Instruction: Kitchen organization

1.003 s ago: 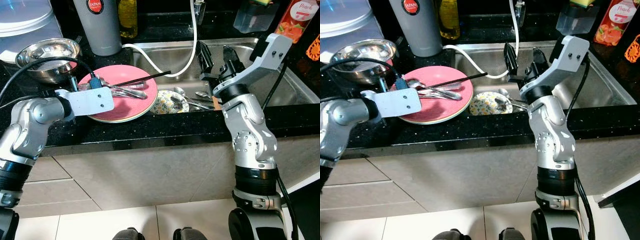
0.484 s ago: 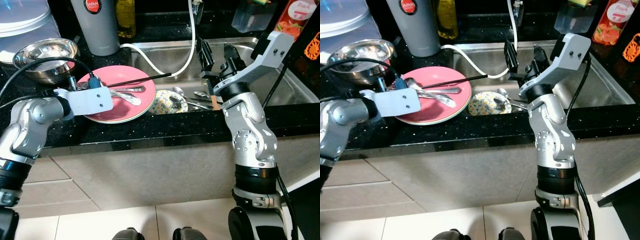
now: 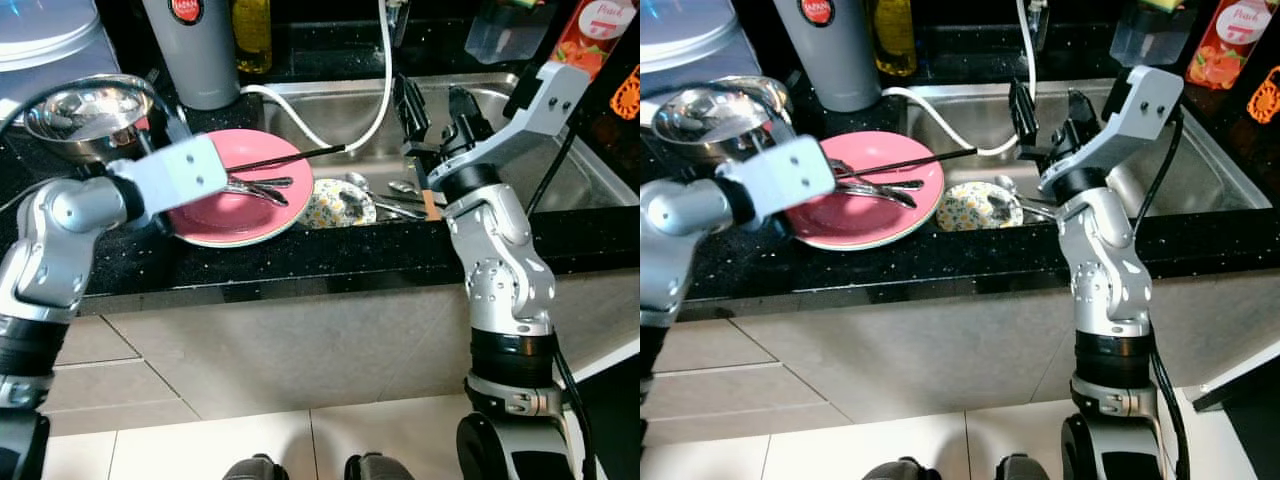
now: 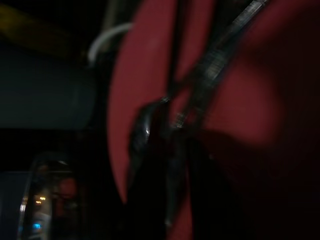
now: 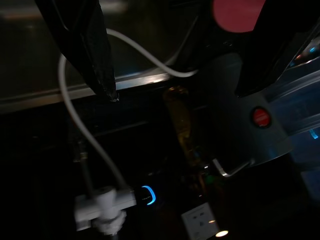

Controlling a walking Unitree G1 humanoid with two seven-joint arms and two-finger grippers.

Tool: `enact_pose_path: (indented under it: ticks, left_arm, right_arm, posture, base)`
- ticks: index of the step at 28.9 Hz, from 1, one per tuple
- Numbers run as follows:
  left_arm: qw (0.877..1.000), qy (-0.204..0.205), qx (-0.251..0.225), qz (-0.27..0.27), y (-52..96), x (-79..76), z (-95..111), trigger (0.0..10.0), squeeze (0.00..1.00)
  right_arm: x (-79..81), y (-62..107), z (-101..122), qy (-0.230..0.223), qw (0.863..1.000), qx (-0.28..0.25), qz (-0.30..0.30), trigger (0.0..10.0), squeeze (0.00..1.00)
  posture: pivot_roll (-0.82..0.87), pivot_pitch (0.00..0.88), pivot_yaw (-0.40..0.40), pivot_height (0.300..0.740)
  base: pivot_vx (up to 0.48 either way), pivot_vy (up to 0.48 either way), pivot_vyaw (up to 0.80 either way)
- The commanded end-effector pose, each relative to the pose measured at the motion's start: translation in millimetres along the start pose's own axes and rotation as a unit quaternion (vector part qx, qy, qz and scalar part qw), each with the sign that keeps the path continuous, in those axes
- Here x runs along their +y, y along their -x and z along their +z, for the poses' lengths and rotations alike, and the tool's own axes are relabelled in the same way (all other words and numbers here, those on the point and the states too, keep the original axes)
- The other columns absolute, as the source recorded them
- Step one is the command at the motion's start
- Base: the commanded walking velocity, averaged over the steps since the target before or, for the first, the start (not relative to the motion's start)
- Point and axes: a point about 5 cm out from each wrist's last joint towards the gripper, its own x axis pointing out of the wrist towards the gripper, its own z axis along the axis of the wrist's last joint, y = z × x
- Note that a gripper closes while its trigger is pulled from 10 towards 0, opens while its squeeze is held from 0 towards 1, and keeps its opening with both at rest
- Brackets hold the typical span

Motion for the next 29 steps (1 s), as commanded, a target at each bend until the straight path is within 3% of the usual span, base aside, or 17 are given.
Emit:
enact_pose_path:
  ticks: [1, 5, 6, 13, 15, 19, 21, 22, 23, 29]
  left_arm:
    - [1.0, -0.014, 0.003, -0.021, 3.4, -3.9, 2.4, 10.0, 1.0]
    - [1.0, -0.02, 0.014, -0.02, 1.8, -5.7, -1.7, 10.0, 1.0]
    - [0.999, -0.026, 0.027, -0.018, 0.3, -5.3, -6.7, 10.0, 0.0]
    - [0.997, -0.036, 0.065, -0.025, -5.1, -7.2, -23.8, 9.9, 0.0]
    - [0.995, -0.039, 0.082, -0.029, -6.0, -8.6, -30.0, 6.9, 0.0]
    - [0.993, -0.051, 0.1, -0.029, -6.3, -8.9, -35.6, 7.1, 0.0]
    - [0.989, -0.075, 0.121, -0.03, -8.0, -9.2, -44.1, 3.8, 0.0]
    - [0.989, -0.075, 0.121, -0.03, -8.0, -9.2, -44.1, 3.8, 0.0]
    - [0.987, -0.089, 0.13, -0.031, -9.4, -9.3, -48.7, 0.0, 0.0]
    - [0.988, -0.09, 0.123, -0.034, -10.8, -9.8, -47.2, 0.0, 0.0]
  right_arm:
    - [-0.3, -1.1, -0.9, -0.002, 1.0, 0.0, 0.0, 10.0, 0.0]
    - [0.4, -1.8, -2.0, -0.004, 1.0, 0.0, 0.002, 10.0, 0.0]
    - [0.6, -2.1, -2.2, -0.004, 1.0, 0.0, 0.003, 10.0, 0.0]
    - [0.8, -3.0, -1.4, -0.003, 1.0, -0.001, 0.005, 10.0, 0.0]
    - [0.1, -2.6, -0.6, -0.002, 1.0, -0.002, 0.004, 10.0, 0.0]
    - [-0.6, -1.7, -0.2, -0.001, 1.0, -0.002, 0.003, 10.0, 0.0]
    - [-1.5, -0.7, 0.2, 0.001, 1.0, -0.003, 0.001, 10.0, 0.0]
    - [-1.5, -0.7, 0.2, 0.001, 1.0, -0.003, 0.001, 10.0, 0.0]
    - [-2.0, -0.3, 0.7, 0.002, 1.0, -0.003, 0.0, 10.0, 0.0]
    - [-2.7, -0.4, 1.5, 0.003, 1.0, -0.005, -0.001, 10.0, 0.0]
  posture:
    - [0.06, 0.084, -0.005, 0.74]
    - [0.07, 0.072, -0.008, 0.74]
    - [0.07, 0.07, -0.009, 0.74]
    - [0.06, 0.07, -0.006, 0.74]
    - [0.06, 0.071, -0.005, 0.74]
    - [0.06, 0.071, -0.005, 0.74]
    - [0.06, 0.071, -0.005, 0.74]
    - [0.06, 0.071, -0.005, 0.74]
    - [0.06, 0.071, -0.005, 0.74]
    - [0.05, 0.072, -0.001, 0.74]
  base:
    - [0.0, 0.0, 0.0]
    - [0.0, 0.0, 0.0]
    - [0.0, 0.0, 0.0]
    - [0.0, 0.0, 0.0]
    - [0.0, 0.0, 0.0]
    - [0.0, 0.0, 0.0]
    - [0.0, 0.0, 0.0]
    - [0.0, 0.0, 0.0]
    - [0.0, 0.0, 0.0]
    - [0.0, 0.0, 0.0]
